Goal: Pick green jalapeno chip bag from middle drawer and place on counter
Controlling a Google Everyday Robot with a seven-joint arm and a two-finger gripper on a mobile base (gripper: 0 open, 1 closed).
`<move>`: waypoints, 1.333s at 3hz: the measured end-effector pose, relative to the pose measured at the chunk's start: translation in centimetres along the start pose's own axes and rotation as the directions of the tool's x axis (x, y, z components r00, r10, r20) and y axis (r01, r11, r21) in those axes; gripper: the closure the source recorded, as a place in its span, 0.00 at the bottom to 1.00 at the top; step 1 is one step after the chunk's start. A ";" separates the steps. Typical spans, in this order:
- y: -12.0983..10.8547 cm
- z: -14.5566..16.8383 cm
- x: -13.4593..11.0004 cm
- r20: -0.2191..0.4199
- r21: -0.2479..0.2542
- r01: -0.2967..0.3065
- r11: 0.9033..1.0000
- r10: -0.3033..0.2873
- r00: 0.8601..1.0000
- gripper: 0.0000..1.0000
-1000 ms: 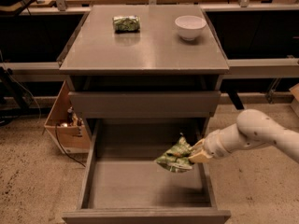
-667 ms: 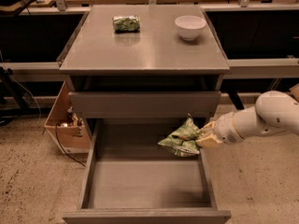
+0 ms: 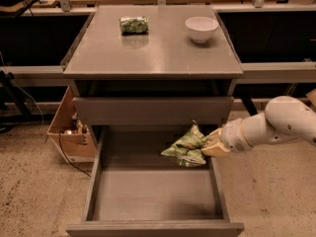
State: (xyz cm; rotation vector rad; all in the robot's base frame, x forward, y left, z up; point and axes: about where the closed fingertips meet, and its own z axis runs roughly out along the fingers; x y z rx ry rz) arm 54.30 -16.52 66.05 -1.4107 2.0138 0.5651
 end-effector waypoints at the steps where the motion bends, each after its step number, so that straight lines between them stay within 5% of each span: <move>1: 0.2 -1.8 -5.3 0.044 0.039 0.102 0.994 -0.103 0.994 1.00; 2: -1.4 -6.8 -13.9 0.091 0.163 0.252 0.954 -0.269 0.959 1.00; 3: -3.4 -10.0 -19.8 0.119 0.242 0.331 0.912 -0.367 0.923 1.00; 4: -6.3 -11.7 -25.1 0.164 0.281 0.367 0.887 -0.421 0.892 1.00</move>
Offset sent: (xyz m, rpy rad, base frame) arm 0.0480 0.0546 0.2388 -0.0081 -0.5113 0.1019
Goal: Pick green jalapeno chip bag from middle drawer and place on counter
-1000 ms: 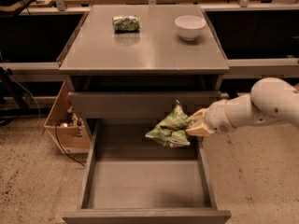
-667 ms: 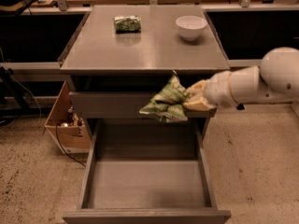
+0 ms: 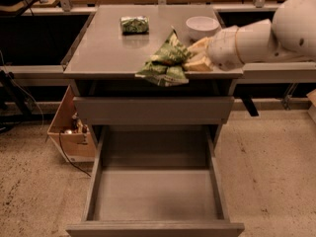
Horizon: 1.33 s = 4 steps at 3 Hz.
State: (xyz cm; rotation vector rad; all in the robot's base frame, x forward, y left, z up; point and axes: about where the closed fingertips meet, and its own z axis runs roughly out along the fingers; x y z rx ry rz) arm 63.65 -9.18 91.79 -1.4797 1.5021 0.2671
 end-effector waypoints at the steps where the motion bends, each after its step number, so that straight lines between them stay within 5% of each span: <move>1: -2.7 -1.2 -2.3 0.029 0.051 0.030 0.998 -0.031 0.999 1.00; 2: -2.7 -1.2 -2.3 0.029 0.051 0.030 0.998 -0.031 0.999 1.00; 4: -8.7 0.1 2.2 -0.027 0.121 0.070 0.990 -0.067 0.997 1.00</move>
Offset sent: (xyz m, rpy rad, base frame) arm 0.0131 0.0002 0.0357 0.0221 -0.0617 -0.0073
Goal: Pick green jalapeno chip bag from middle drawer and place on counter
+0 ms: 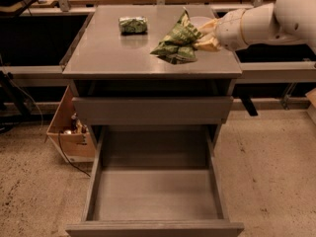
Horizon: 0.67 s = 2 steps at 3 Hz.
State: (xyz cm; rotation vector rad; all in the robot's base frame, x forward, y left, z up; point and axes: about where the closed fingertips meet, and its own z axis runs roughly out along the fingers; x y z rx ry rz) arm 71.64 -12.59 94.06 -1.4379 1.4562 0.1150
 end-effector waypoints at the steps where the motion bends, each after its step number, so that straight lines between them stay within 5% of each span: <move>1: -2.3 2.0 4.1 -0.031 0.030 -0.012 0.999 0.013 0.999 1.00; 2: -3.3 4.0 7.8 -0.066 0.046 -0.040 0.998 0.043 0.997 0.81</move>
Offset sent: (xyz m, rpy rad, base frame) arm 0.1039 -0.0599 -0.0841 -0.0263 0.0351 -0.1512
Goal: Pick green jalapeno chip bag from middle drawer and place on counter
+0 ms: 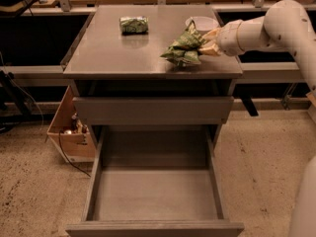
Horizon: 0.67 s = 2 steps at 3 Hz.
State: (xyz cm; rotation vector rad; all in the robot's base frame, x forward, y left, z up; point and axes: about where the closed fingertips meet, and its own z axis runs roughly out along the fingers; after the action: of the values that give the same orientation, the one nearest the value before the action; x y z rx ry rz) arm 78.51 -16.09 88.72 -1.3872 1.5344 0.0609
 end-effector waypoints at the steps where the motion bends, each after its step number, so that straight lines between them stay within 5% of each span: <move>1: -0.8 2.1 2.5 -0.022 0.016 -0.023 1.000 0.023 0.999 0.57; 2: -1.6 3.2 3.6 -0.030 0.041 -0.036 0.999 0.038 0.999 0.34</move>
Offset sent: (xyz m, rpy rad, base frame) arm 0.0573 -0.0239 -0.0348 0.0131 -0.0098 -0.1070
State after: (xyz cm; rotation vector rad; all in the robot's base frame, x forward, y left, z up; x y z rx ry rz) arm 82.42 -17.20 85.65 -1.3338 1.5790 0.0311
